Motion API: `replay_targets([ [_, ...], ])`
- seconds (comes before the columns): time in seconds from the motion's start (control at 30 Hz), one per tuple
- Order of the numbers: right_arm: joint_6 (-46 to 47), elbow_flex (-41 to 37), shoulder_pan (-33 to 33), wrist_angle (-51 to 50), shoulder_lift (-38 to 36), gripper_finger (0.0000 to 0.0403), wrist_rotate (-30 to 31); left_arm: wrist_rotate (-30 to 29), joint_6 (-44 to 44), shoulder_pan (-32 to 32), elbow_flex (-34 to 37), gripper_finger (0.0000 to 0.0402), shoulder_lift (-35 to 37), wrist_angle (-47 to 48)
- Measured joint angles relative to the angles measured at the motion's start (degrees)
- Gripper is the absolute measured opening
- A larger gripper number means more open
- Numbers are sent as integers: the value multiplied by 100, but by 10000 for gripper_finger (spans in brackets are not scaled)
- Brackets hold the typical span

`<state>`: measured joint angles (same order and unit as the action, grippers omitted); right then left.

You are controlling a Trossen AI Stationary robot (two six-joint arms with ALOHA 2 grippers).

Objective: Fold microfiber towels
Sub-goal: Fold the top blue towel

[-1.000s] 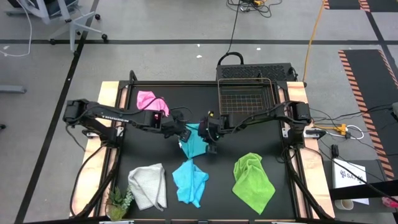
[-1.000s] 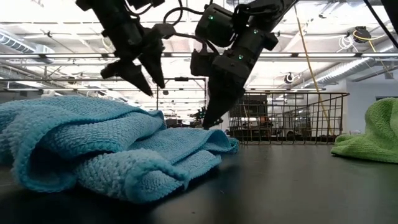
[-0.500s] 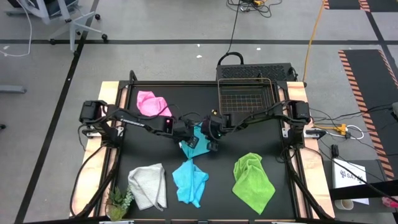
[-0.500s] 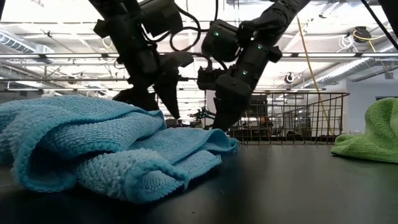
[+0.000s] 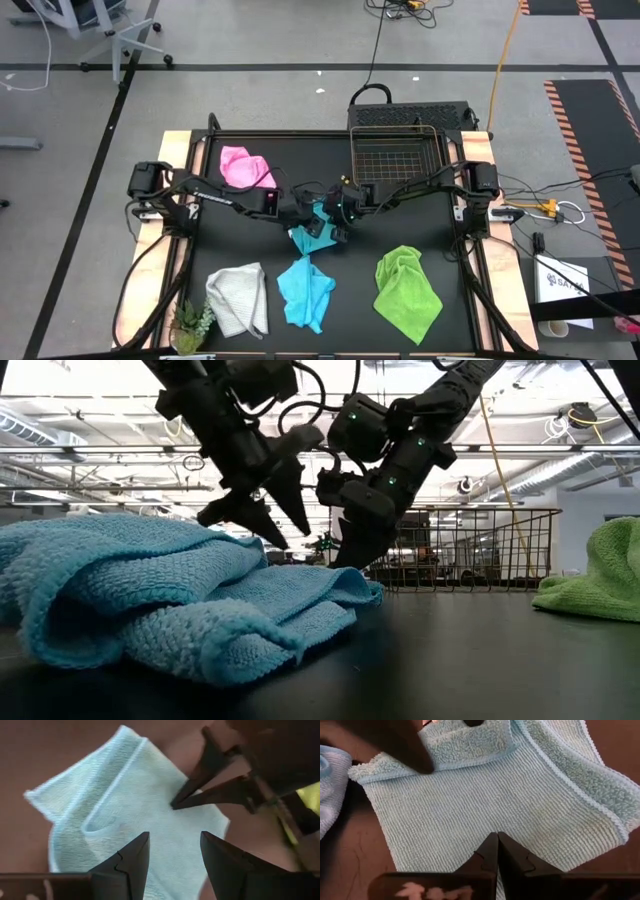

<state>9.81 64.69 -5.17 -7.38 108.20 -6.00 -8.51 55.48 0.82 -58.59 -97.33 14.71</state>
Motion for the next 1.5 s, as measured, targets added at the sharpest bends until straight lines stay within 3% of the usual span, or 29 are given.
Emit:
replay_targets([
  [0.13, 1, 0, 0, 4, 0, 0, -2, -79, -48, -4, 0, 147, -17, 117],
  [0.3, 1, 0, 0, -13, 0, 0, -13, -44, -239, -1, 0, 33, -14, -8],
  [0.37, 1, 0, 0, -12, -2, 0, -13, 55, -249, 2, 0, 11, -14, -251],
  [1.0, -132, 2, 42, -428, -4, 0, 270, 373, 340, 81, 0, 3, -620, -625],
  [1.5, -132, 2, 52, -440, -4, 0, 133, 213, 350, 49, -11, 2, -576, 1079],
])
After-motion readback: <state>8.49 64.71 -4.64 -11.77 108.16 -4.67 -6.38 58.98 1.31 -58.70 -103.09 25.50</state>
